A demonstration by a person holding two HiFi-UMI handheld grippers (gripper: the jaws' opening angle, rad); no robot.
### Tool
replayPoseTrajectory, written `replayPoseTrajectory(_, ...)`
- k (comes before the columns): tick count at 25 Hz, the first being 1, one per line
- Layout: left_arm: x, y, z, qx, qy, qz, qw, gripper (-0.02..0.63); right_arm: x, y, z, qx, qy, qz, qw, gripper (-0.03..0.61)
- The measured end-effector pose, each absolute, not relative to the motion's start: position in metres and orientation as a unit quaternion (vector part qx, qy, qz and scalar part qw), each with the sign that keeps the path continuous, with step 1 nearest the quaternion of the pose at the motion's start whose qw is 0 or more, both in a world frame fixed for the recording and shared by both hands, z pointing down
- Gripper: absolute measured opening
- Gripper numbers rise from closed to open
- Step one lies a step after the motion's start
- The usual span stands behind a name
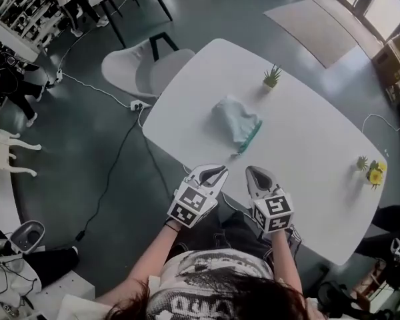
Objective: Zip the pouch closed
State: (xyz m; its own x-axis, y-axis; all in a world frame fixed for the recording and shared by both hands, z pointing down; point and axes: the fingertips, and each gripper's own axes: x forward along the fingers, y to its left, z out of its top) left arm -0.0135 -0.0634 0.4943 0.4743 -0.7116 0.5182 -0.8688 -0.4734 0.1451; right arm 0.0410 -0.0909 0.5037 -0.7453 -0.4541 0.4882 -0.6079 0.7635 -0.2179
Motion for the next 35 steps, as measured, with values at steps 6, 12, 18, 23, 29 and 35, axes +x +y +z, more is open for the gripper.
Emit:
replayPoseTrajectory(6, -0.028, -0.1, 0.532, 0.86, -0.405, 0.219, 0.219, 0.02, 0.02, -0.116, 0.519, 0.333, -0.895, 0.2, 0.22, -0.002)
replayPoseTrajectory(12, -0.025, -0.112, 0.577, 0.874, -0.325, 0.279, 0.23, 0.023, 0.018, -0.128, 0.534, 0.377, -0.867, 0.225, 0.234, -0.002)
replayPoseTrajectory(18, -0.016, -0.116, 0.607, 0.882, -0.257, 0.326, 0.224, 0.104, 0.023, -0.128, 0.539, 0.41, -0.848, 0.237, 0.236, -0.002)
replayPoseTrajectory(23, -0.009, -0.127, 0.622, 0.885, -0.229, 0.346, 0.211, 0.104, 0.027, -0.128, 0.543, 0.432, -0.836, 0.245, 0.233, -0.002)
replayPoseTrajectory(29, 0.001, -0.128, 0.633, 0.888, -0.198, 0.368, 0.193, 0.032, 0.032, -0.122, 0.554, 0.438, -0.825, 0.259, 0.245, -0.002)
replayPoseTrajectory(35, -0.001, -0.126, 0.621, 0.896, -0.194, 0.346, 0.202, 0.025, 0.017, -0.117, 0.58, 0.398, -0.831, 0.264, 0.286, 0.045)
